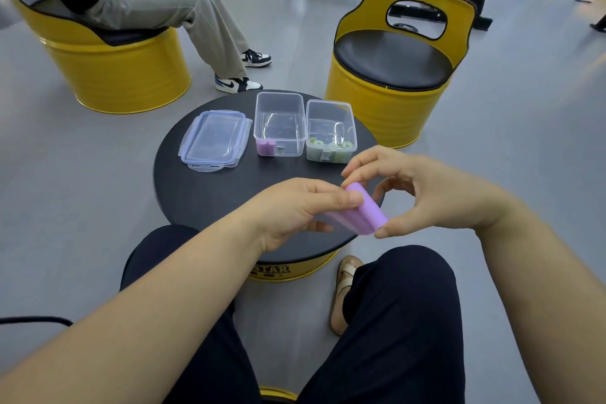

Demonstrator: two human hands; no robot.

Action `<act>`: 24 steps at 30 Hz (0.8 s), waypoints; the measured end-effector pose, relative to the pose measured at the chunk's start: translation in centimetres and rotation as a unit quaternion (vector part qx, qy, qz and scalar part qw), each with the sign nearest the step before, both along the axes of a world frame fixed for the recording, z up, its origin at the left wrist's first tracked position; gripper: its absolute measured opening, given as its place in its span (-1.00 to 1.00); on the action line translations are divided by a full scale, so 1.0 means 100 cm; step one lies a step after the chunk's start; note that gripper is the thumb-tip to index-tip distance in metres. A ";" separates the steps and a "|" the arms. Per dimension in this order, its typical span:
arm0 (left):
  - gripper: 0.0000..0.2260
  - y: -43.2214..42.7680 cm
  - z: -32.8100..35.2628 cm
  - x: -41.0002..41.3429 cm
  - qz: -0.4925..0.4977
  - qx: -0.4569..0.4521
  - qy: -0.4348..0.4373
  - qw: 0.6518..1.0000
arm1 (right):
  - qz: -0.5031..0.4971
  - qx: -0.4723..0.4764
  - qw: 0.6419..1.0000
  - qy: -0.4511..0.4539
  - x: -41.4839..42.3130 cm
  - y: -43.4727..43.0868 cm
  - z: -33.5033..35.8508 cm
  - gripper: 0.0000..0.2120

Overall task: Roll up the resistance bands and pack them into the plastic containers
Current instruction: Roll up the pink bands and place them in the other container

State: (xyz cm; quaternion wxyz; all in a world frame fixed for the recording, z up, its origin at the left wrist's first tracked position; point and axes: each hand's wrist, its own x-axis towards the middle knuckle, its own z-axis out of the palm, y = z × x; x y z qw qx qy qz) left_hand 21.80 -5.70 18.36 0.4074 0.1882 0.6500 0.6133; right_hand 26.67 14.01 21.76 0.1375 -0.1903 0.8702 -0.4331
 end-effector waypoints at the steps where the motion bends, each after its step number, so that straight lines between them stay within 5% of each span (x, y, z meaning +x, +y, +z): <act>1: -0.75 0.001 -0.001 0.000 0.002 -0.006 0.008 1.000 | -0.001 0.017 1.000 0.002 -0.001 0.000 0.000 -0.51; 9: -0.78 0.001 -0.005 -0.001 0.011 -0.016 -0.011 1.000 | -0.022 0.061 0.998 0.004 -0.002 -0.003 -0.006 -0.48; 14: -0.85 0.000 -0.009 -0.005 0.053 -0.021 -0.031 0.998 | -0.104 -0.054 0.992 -0.049 0.007 -0.009 -0.019 -0.42; 20: -0.87 0.003 -0.014 -0.006 0.127 0.018 -0.022 0.991 | -0.331 -0.217 0.918 0.002 0.011 -0.037 -0.044 -0.93; 24: -0.91 0.005 -0.016 -0.004 0.159 0.043 -0.008 0.986 | -0.380 -0.245 0.892 0.017 0.012 -0.052 -0.054 -0.82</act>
